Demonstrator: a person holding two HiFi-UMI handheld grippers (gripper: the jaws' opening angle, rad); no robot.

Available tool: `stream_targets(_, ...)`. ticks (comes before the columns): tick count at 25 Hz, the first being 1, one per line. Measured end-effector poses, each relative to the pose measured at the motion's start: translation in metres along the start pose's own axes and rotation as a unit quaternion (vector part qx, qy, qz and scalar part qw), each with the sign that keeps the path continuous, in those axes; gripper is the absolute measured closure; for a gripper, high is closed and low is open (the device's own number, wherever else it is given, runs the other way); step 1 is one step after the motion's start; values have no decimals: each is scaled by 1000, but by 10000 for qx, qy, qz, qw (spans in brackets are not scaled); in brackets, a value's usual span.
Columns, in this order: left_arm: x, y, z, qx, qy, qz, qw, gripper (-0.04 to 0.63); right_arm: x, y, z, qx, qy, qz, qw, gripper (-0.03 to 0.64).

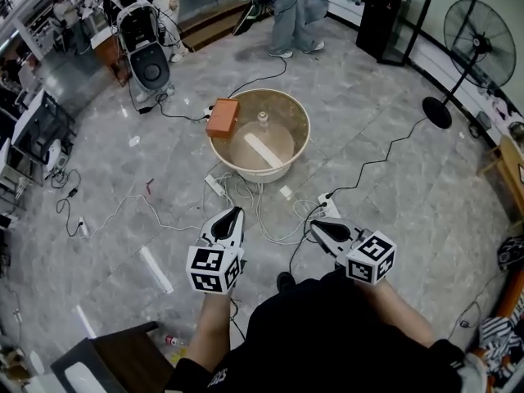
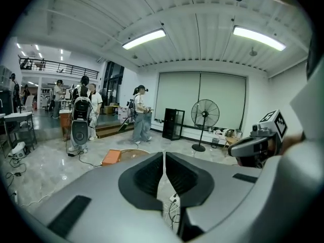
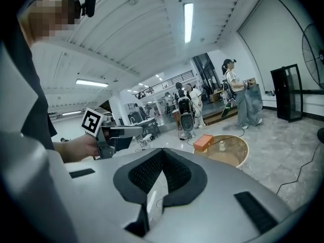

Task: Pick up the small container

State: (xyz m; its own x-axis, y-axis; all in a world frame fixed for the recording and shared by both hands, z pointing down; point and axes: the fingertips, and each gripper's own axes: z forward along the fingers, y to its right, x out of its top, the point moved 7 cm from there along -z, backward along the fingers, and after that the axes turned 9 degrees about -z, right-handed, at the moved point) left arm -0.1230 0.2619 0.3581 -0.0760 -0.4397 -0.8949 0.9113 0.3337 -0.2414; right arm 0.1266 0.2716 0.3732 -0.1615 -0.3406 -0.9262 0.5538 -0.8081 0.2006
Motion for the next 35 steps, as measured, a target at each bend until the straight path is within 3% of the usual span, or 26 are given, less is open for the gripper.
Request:
stream_targets(5,8,-12,21,-6,29,-163,9999,565,7,27,15,-90,-148,106,9998,603)
stream_targets(12,20,-31,59,302,-88,-273,9991,565,24,83,58,249,-81,92,9996,603)
stream_targets(16,50,-46,109,627,-111,-254,9976,565,47,147,86,447,107,73,9989,603)
stream_targets(21,103,-40,189,672,-51,-399,9969,565,82,243,102,583,293,-88,9978,603)
stream_targets(26,132,-44,245,920,-8,-383,9950,565,89,322,120,678,130,-230,9974,603)
stream_targets(35,141,-100,297,901,-142,-543,9943,565,105,350,188,826,-36,-94,9965,603)
